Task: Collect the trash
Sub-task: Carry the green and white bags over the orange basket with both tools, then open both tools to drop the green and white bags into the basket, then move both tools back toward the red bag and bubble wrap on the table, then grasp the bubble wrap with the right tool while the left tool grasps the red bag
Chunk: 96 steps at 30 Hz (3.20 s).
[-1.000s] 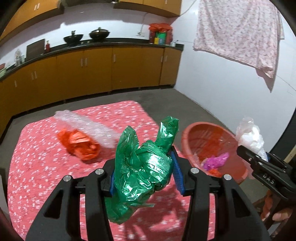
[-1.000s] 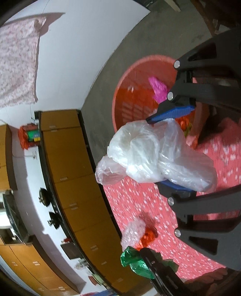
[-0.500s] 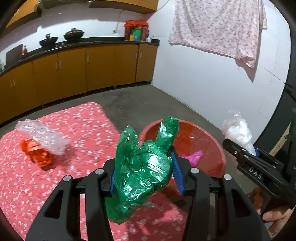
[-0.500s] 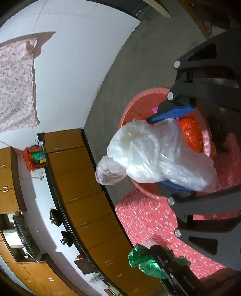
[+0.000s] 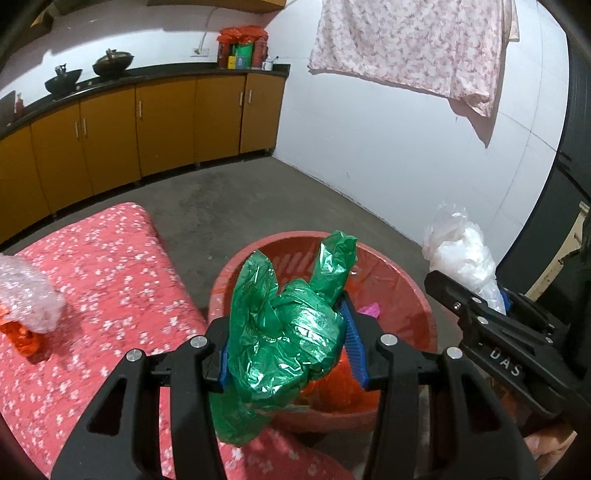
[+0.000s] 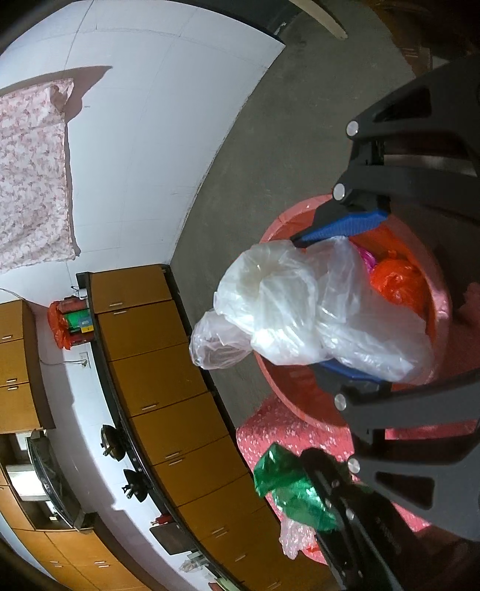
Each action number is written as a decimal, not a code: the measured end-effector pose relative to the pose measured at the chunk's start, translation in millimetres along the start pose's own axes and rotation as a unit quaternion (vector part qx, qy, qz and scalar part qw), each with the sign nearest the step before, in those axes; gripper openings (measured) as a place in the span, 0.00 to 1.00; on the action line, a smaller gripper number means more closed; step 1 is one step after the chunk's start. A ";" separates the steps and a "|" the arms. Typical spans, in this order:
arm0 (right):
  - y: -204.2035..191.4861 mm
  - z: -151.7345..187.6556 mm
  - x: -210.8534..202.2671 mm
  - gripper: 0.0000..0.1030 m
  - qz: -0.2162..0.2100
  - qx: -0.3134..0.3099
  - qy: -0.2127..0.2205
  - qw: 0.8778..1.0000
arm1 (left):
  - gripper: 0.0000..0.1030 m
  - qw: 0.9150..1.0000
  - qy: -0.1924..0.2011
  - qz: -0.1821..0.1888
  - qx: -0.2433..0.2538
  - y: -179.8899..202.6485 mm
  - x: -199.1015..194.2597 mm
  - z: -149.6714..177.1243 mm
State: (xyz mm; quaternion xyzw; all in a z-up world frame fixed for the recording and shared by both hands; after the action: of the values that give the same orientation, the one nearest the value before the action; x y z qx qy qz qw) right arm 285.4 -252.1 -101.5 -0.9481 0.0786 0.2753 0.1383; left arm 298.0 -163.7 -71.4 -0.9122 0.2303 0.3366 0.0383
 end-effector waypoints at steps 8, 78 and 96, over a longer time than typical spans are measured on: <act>4.6 1.7 23.2 0.53 0.001 0.000 -0.012 1.000 | 0.46 1.000 -0.019 0.008 0.001 5.5 28.9 2.4; -320.2 47.3 68.6 0.83 -0.198 -0.172 -0.052 0.964 | 0.92 0.940 -0.003 -0.279 -0.198 -333.7 -123.3 123.5; -381.1 57.9 132.9 0.25 -0.232 -0.190 -0.132 0.945 | 0.93 0.942 0.016 -0.262 -0.210 -346.4 -113.6 104.1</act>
State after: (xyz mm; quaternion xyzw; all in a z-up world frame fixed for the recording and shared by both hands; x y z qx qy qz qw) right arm 453.3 117.8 -137.2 -0.9040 -0.2164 0.3680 0.0245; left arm 314.6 213.1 -109.4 -0.9329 -0.0926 0.3408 -0.0707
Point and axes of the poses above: each gripper's, at about its wrist camera, not at the fingertips, and x roughly the way its jaws point, y to its right, z to its underside, the point moved 6 cm from there along x, roughly the way its jaws point, and after that the axes turned 6 degrees about -z, right-handed, at the moved point
